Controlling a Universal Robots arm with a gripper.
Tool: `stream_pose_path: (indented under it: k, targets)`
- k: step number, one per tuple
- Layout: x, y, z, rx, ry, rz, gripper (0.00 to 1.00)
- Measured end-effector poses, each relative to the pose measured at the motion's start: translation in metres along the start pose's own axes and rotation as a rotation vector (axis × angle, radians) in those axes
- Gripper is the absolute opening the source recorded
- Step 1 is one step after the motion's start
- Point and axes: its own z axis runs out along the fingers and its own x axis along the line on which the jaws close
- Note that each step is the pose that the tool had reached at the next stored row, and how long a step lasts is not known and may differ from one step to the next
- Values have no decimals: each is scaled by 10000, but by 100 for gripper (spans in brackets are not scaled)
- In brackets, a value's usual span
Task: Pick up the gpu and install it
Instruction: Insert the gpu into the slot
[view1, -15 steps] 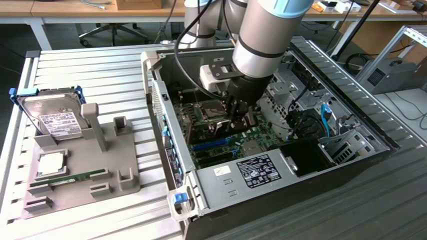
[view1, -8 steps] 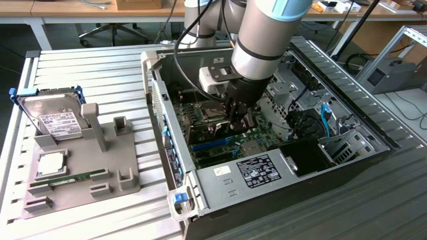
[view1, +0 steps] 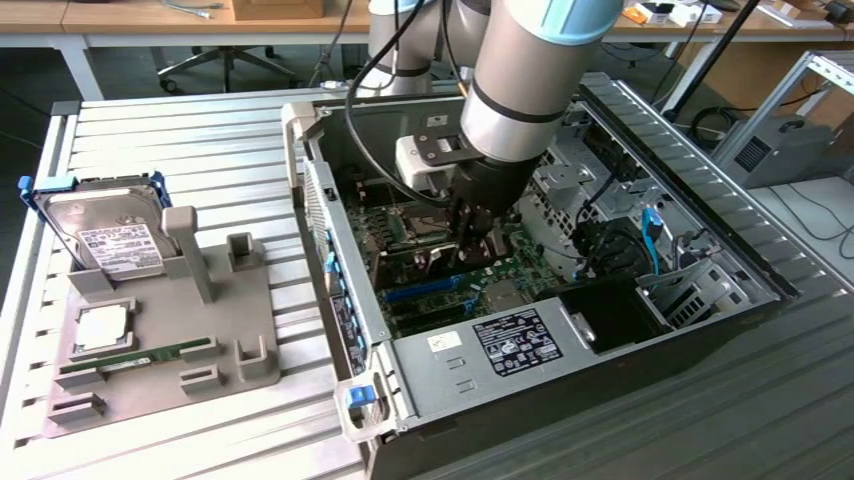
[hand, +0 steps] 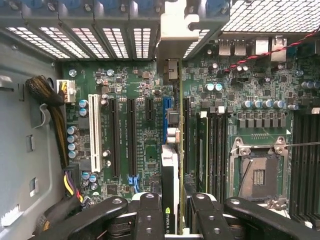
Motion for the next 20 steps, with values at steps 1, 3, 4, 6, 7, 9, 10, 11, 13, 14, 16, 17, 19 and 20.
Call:
stream_pose_path:
  k: [1,3,4,6,7,9,10,11,13,14,16,17,19,20]
  targets:
    - [3,3,0,0,0,0,27]
    - [6,18,0,1,-1,1,27]
    - [6,27,0,1,-1,2,27]
    - [16,35,0,0,0,-1,27]
    - [19,36,1,0,0,0,27]
    - [23,38,2,0,-1,1,27]
    - [24,40,3,1,-2,0,27]
    - [26,42,3,0,-1,0,27]
    - [27,46,5,-2,10,2,27]
    - [27,47,8,-2,15,2,27]
    - [28,47,11,-9,36,1,27]
    - [28,47,11,-8,43,1,27]
    - [28,47,12,-8,94,1,27]
    - [28,47,12,-8,94,1,27]
